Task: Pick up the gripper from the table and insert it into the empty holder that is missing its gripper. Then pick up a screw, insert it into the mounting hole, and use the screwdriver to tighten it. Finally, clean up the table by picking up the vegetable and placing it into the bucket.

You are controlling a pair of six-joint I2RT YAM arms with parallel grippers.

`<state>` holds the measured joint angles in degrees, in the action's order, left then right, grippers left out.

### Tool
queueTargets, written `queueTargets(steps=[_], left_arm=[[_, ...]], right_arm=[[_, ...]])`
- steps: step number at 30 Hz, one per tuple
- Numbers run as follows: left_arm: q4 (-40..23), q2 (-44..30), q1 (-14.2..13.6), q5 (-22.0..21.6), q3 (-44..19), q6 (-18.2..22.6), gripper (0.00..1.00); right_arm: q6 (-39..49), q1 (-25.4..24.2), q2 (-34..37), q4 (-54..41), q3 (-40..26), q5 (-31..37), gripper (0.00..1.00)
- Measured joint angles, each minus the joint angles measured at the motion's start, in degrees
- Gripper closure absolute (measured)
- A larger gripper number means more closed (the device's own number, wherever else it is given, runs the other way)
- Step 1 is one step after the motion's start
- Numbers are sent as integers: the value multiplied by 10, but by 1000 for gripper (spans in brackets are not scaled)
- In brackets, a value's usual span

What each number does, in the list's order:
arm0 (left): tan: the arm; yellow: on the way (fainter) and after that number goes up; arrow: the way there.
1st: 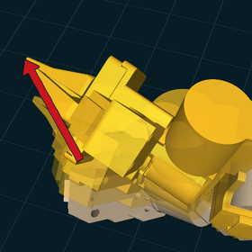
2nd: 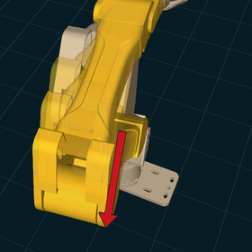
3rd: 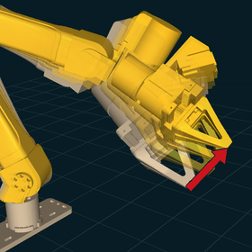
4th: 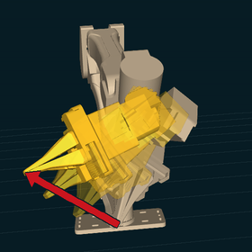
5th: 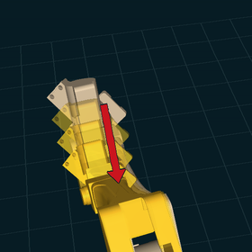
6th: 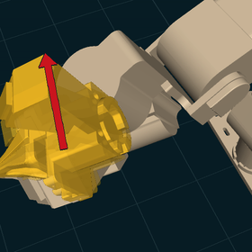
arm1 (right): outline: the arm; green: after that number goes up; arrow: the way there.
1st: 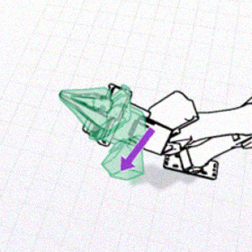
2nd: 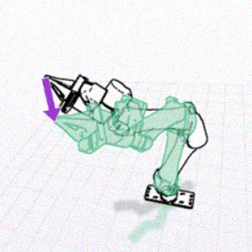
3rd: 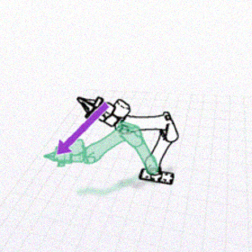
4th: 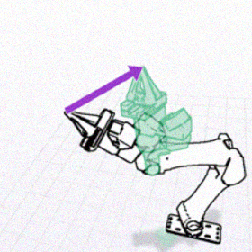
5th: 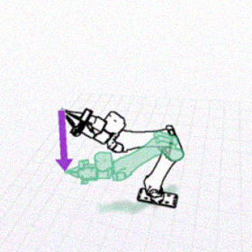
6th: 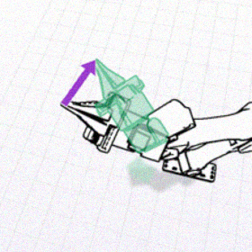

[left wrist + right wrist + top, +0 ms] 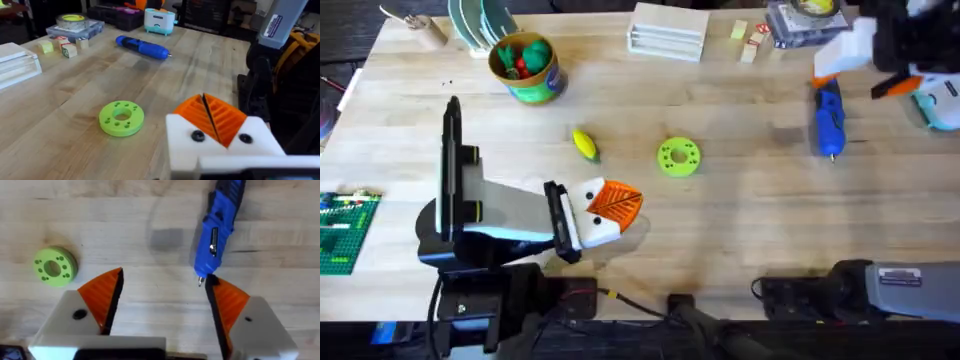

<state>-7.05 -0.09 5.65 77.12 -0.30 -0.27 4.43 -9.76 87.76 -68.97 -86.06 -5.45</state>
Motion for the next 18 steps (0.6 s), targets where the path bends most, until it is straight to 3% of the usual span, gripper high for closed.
queueTargets(steps=[6,18], left_arm=[[0,0,0,0,0,0,997],[0,0,0,0,0,0,997]], right_arm=[[-4,-43,0,46,61,0,10],[-28,-67,0,155,64,0,10]])
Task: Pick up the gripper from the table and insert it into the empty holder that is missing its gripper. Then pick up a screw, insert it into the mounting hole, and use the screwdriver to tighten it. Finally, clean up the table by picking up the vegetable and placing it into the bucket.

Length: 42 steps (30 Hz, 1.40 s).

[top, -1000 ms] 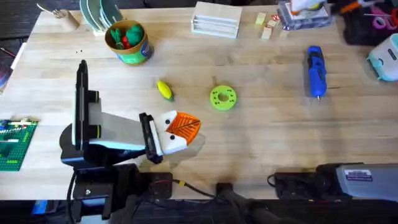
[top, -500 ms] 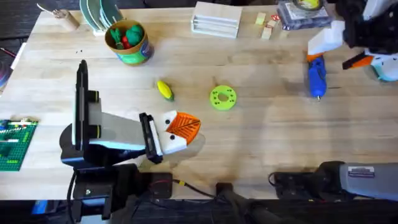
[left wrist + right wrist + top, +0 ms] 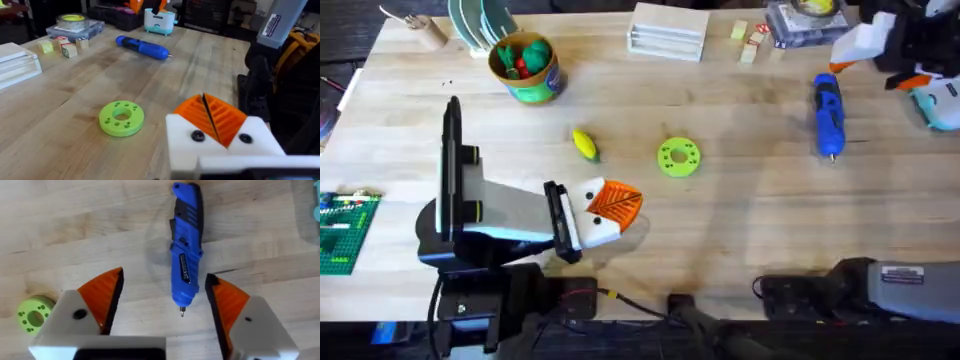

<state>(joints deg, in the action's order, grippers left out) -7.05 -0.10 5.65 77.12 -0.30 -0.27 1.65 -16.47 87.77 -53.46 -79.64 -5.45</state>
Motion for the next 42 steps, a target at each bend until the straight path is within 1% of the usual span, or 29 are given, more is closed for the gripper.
queueTargets(steps=[3,6,9,13,16,19,23,27,30,36,42], left_arm=[[0,0,0,0,0,0,997],[0,0,0,0,0,0,997],[0,0,0,0,0,0,997],[0,0,0,0,0,0,997],[0,0,0,0,0,0,997],[0,0,0,0,0,0,997],[0,0,0,0,0,0,997],[0,0,0,0,0,0,997],[0,0,0,0,0,0,997],[0,0,0,0,0,0,997],[0,0,0,0,0,0,997]], right_arm=[[1,0,0,13,0,2,10],[13,0,0,18,0,20,10],[41,-3,0,18,0,43,10],[86,-7,0,18,0,54,10],[118,-10,1,21,0,51,10],[137,-26,10,25,0,37,10],[149,-59,35,28,0,24,10],[158,-81,63,49,0,23,10],[162,-82,86,74,0,17,10],[164,-72,141,125,0,-16,10],[164,-57,194,145,0,-32,10]])
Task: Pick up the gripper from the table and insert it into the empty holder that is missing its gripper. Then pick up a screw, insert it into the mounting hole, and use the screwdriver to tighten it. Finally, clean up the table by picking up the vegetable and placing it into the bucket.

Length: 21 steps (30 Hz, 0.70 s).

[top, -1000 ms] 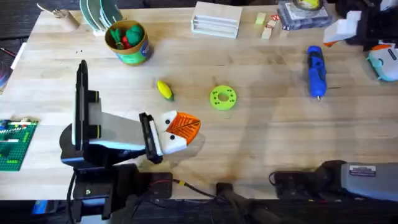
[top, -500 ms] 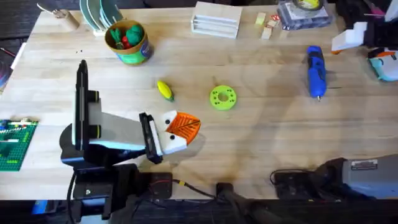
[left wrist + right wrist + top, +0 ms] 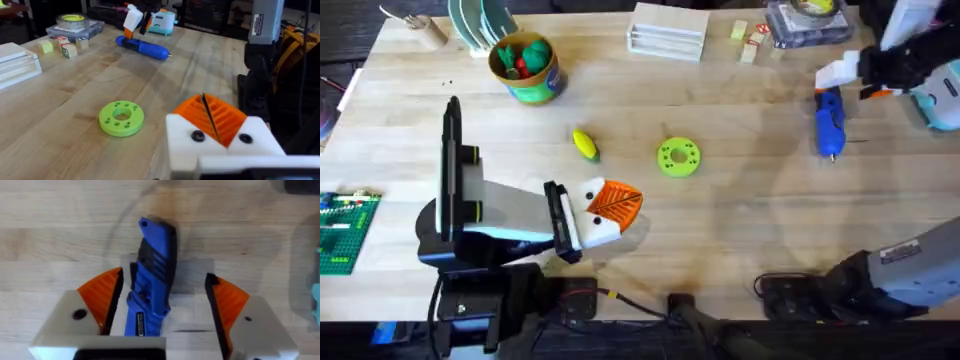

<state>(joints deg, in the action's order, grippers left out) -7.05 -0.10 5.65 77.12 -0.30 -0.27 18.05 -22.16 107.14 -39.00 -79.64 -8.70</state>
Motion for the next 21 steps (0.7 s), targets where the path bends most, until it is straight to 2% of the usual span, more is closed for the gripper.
queueTargets(steps=[9,21], left_arm=[[0,0,0,0,0,0,997],[0,0,0,0,0,0,997]], right_arm=[[0,10,38,18,0,-8,10],[0,17,53,32,0,-4,25]])
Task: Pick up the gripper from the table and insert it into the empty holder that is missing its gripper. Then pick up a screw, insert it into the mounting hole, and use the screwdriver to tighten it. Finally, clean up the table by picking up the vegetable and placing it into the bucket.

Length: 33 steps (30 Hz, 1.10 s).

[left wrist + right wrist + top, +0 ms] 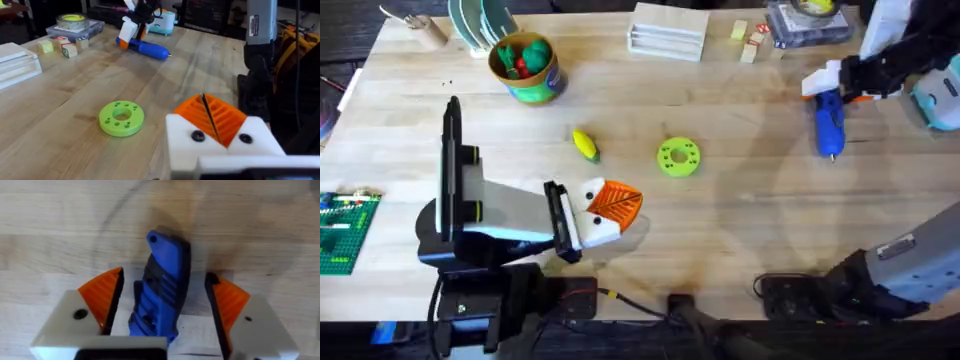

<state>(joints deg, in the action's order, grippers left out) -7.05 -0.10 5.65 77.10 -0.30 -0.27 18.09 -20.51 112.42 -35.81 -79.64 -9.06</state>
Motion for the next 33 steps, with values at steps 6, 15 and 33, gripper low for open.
queueTargets(steps=[6,15,33], left_arm=[[0,0,0,0,0,0,997],[0,0,0,0,0,0,997],[0,0,0,0,0,0,997]], right_arm=[[0,6,0,2,0,8,124],[3,10,1,-9,0,9,313],[4,10,1,-10,0,9,697]])
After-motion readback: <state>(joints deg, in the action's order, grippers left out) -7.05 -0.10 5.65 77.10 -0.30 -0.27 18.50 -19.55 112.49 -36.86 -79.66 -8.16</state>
